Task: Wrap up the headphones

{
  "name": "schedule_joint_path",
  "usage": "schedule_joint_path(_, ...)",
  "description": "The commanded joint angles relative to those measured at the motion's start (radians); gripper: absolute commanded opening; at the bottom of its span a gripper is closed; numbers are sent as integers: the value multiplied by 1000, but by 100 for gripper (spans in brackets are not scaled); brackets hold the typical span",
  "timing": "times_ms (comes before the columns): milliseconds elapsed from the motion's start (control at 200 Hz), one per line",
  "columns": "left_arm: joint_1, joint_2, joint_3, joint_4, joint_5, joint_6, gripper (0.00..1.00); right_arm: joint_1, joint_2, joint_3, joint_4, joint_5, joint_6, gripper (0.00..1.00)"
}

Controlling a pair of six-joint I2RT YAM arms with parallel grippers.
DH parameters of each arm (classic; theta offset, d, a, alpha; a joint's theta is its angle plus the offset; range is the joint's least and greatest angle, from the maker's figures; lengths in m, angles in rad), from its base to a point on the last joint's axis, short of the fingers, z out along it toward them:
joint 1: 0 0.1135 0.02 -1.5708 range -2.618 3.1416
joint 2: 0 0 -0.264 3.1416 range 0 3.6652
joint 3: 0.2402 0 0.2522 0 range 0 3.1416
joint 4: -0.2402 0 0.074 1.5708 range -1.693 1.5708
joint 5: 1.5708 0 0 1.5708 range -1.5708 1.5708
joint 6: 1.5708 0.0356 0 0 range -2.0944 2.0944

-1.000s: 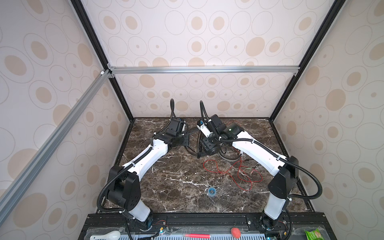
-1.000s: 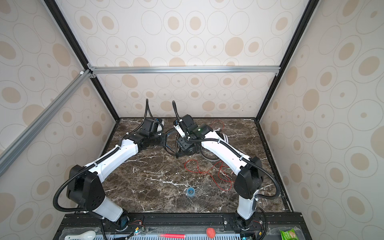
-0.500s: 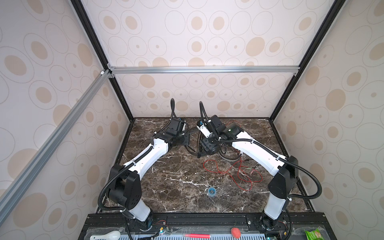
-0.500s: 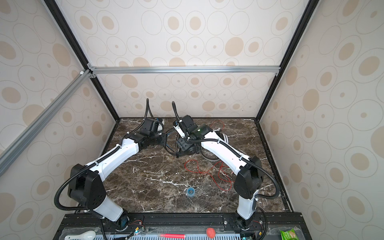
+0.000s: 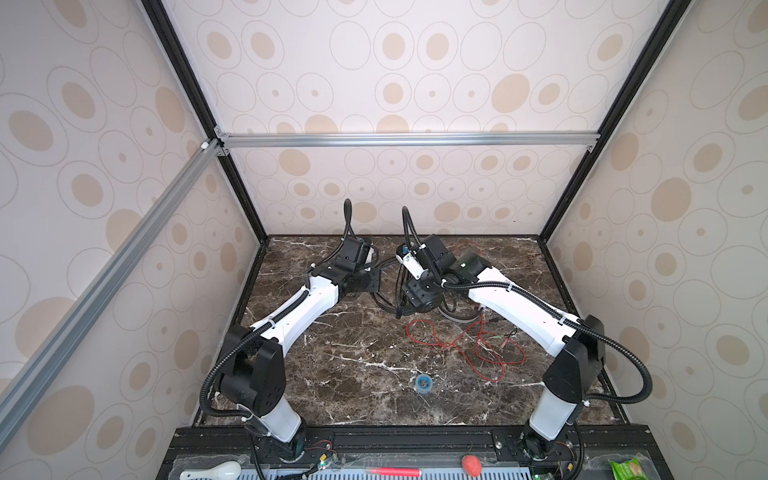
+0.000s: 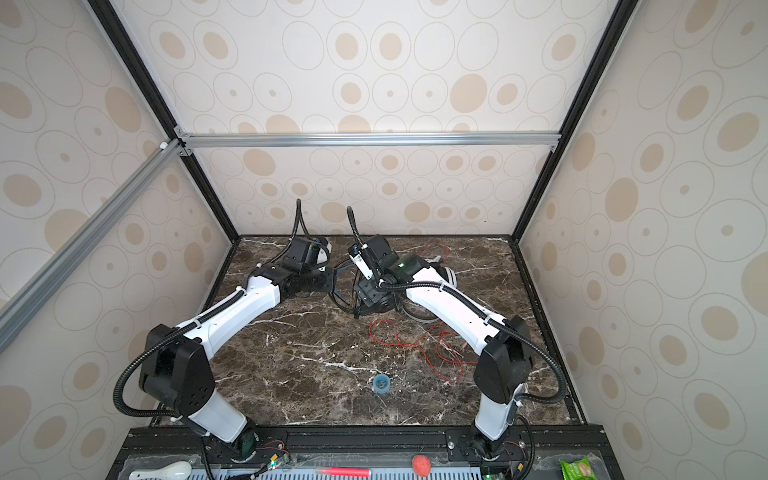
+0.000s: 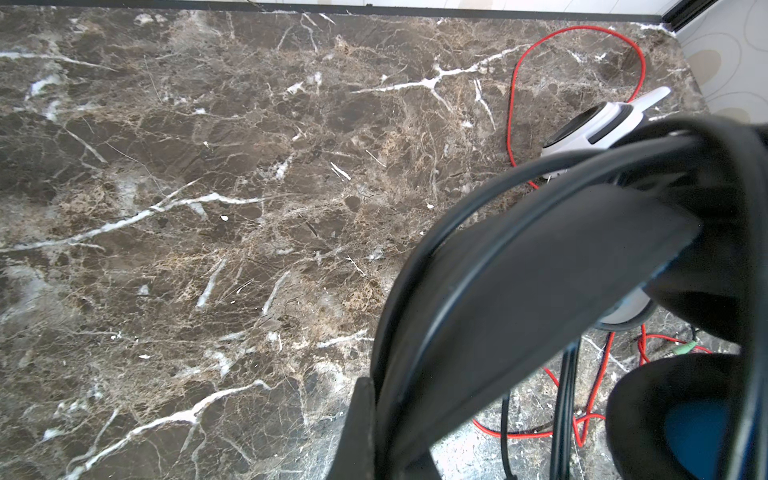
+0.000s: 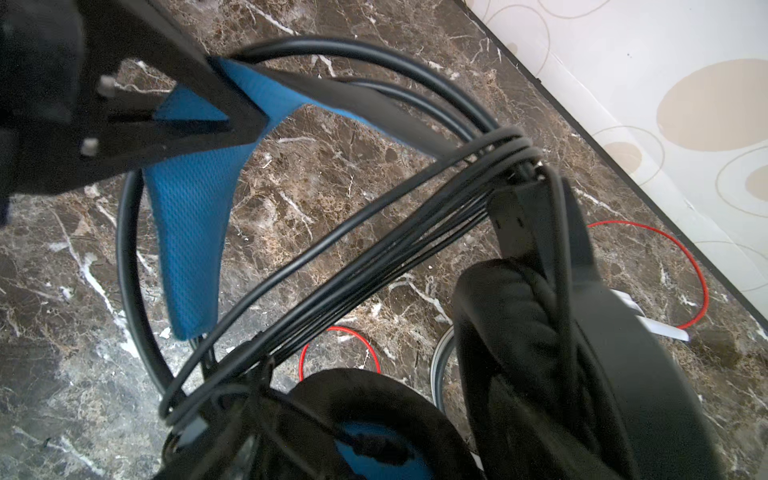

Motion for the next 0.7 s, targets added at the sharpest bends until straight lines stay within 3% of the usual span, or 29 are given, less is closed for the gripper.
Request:
schedule_joint_path(0,25,-17,17,-34,-23,14,0,-20,-38,-7,-20,96,2,85)
schedule_joint_path(380,46,15,46,-64,-39,12,0,-19,-48,-29,1,63,-6,88)
schedule_joint_path(435,48,19,51,-67,-36,13,0,-19,-51,-27,4,60,-8,100)
schedule_joint_path(695,58,28,56,-64,-28,18,0,-19,-53,-14,15,71,-6,100)
